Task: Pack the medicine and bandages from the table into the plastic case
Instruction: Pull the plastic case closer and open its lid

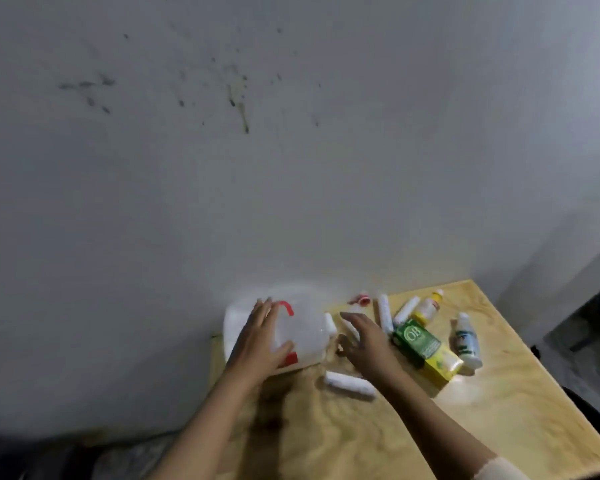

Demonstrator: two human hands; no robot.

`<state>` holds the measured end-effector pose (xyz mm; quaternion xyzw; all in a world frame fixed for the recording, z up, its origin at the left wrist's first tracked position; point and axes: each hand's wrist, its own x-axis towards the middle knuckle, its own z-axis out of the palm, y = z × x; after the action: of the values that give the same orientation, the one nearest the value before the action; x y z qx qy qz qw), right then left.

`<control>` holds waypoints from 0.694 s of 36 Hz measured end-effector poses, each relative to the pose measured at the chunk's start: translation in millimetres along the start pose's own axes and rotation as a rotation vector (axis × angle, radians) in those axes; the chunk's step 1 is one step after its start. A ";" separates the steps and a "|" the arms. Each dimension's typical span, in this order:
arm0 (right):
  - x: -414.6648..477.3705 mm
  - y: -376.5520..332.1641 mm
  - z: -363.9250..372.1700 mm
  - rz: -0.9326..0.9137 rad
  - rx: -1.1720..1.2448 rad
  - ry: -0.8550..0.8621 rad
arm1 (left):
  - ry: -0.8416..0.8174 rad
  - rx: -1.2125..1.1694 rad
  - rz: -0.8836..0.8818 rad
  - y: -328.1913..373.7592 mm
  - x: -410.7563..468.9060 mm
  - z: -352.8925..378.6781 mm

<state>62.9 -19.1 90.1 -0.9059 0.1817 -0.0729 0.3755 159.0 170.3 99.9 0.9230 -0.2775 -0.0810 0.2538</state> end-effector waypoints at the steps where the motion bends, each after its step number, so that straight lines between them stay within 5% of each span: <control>1: 1.5 -4.2 9.6 -0.014 -0.012 -0.008 | 0.017 0.004 -0.031 -12.6 -4.3 -3.3; 11: 7.8 -17.7 72.8 -0.271 -0.294 -0.048 | -0.100 -0.186 -0.299 -79.1 -22.8 4.8; 17: 18.4 -2.8 89.4 -0.507 -0.521 -0.023 | -0.054 -0.270 -0.291 -88.6 -20.5 19.5; 25: 23.3 3.3 98.0 -0.536 -0.619 0.033 | 0.026 -0.269 -0.260 -92.6 -19.3 26.4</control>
<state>109.9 33.9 18.3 -0.9901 -0.0413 -0.1246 0.0497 178.9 236.2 29.8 0.9099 -0.1394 -0.1377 0.3657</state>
